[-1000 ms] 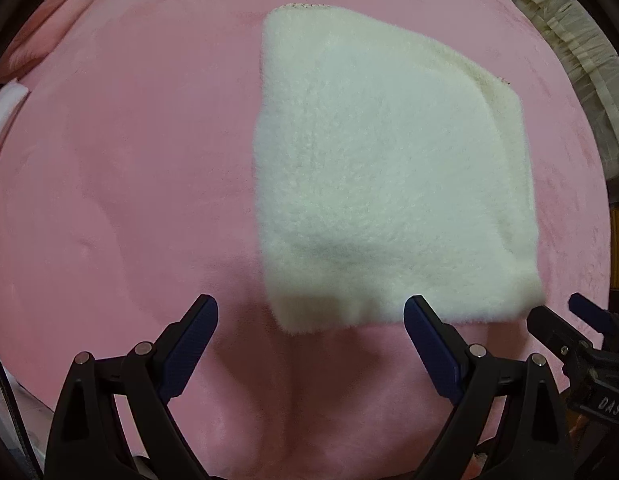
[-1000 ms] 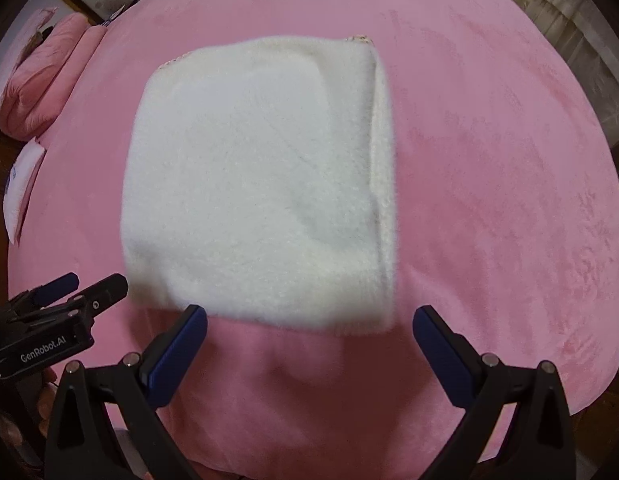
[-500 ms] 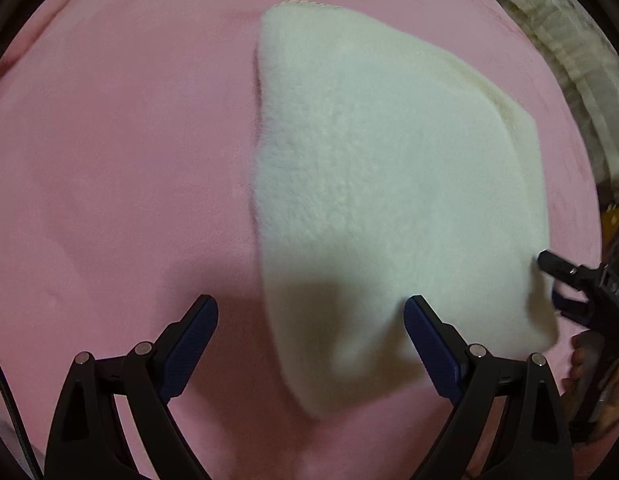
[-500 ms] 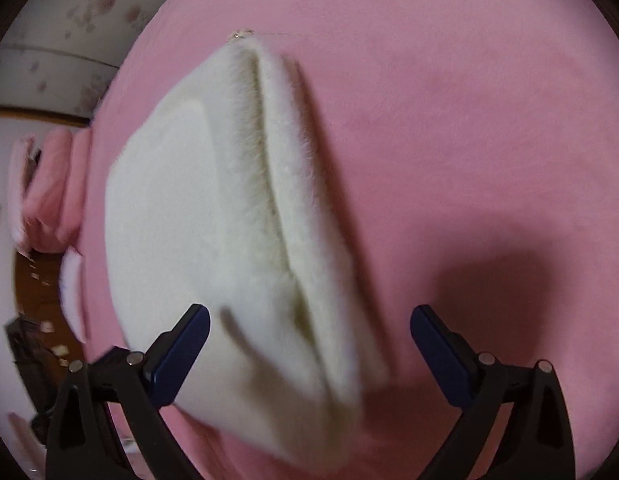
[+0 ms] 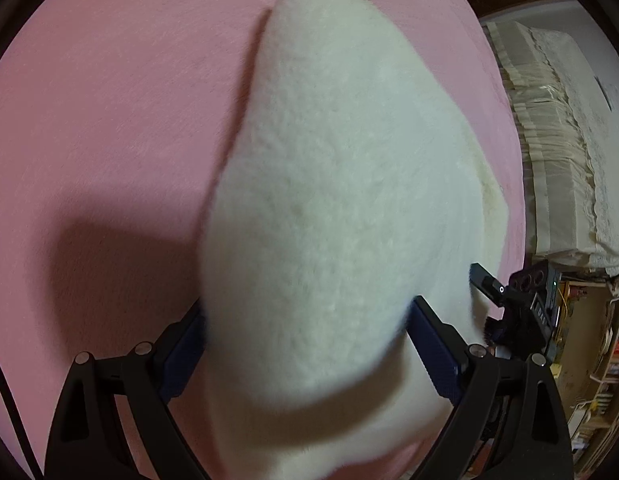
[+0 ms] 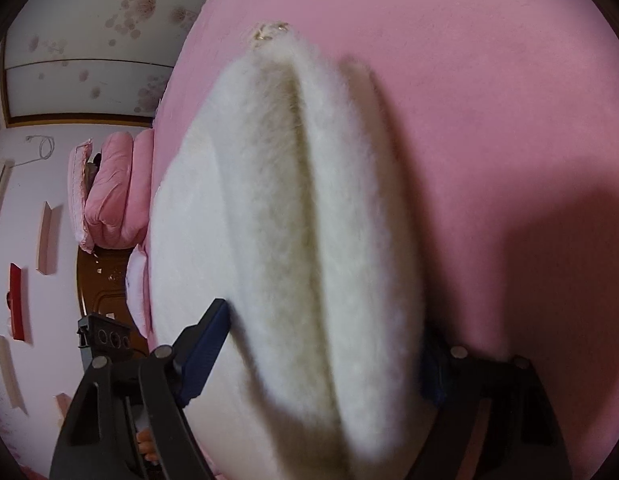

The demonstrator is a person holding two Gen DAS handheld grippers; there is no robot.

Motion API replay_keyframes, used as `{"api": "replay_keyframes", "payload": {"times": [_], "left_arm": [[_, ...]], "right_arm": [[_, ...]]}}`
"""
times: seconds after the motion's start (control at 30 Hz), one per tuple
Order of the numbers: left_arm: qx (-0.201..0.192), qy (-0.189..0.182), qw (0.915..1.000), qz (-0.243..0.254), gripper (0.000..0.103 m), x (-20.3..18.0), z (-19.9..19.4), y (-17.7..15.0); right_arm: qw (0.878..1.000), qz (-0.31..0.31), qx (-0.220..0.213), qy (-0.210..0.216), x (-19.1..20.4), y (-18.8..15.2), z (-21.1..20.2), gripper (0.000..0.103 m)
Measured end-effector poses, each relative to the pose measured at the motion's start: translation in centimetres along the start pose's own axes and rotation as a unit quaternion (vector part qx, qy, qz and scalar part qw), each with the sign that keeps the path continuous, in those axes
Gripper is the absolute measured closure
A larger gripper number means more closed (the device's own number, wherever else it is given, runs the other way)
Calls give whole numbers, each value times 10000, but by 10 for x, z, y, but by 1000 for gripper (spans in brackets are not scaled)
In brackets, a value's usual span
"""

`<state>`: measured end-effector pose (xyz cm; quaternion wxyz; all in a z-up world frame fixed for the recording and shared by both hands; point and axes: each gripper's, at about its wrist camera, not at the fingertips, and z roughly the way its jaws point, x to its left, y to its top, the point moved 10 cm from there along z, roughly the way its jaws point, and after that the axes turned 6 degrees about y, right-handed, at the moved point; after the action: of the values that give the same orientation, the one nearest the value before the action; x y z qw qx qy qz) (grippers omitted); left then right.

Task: Fold large clothes
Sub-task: 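Grasp the folded cardigan bundle with both tools and lift it, then carry the lifted bundle with both tools toward the small pillow by the headboard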

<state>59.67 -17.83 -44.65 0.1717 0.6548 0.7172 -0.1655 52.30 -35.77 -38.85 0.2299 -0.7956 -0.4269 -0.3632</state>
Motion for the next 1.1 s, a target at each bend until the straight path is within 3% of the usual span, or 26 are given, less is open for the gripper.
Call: {"api": "replay_keyframes", "payload": {"times": [0.07,0.17,0.23,0.37,0.5,0.63,0.83,1.1], "left_arm": [[0,-180,9998,-106,5,3,1,1],[106,-469,9980,-415,3,9,11,-2],[-8,-386,9985,-396,5,9,10,-3],[-510,104,9982,-283,11,7,-3,-8],[-1101,928,9894,213,27,-2,-28,-20],[-1243,1273,9832,410,36,-12,-50,-37],[-1085,1259,9851,448,39,-9,-77,-101],[-527,1024,9933,-46,39,36,-130,-220]], "right_arm": [[10000,50,32,25,1,2,1,22],[9999,-14,-162,54,4,-1,-2,35],[9995,-8,-298,89,5,-4,-6,47],[9983,-20,-558,140,8,-8,-15,59],[9960,80,-881,156,8,-15,-27,64],[9941,-239,-1061,-28,22,-31,-47,66],[9928,-612,-814,-626,35,-90,-83,67],[9920,-695,-121,-1048,47,-208,-115,67]]}}
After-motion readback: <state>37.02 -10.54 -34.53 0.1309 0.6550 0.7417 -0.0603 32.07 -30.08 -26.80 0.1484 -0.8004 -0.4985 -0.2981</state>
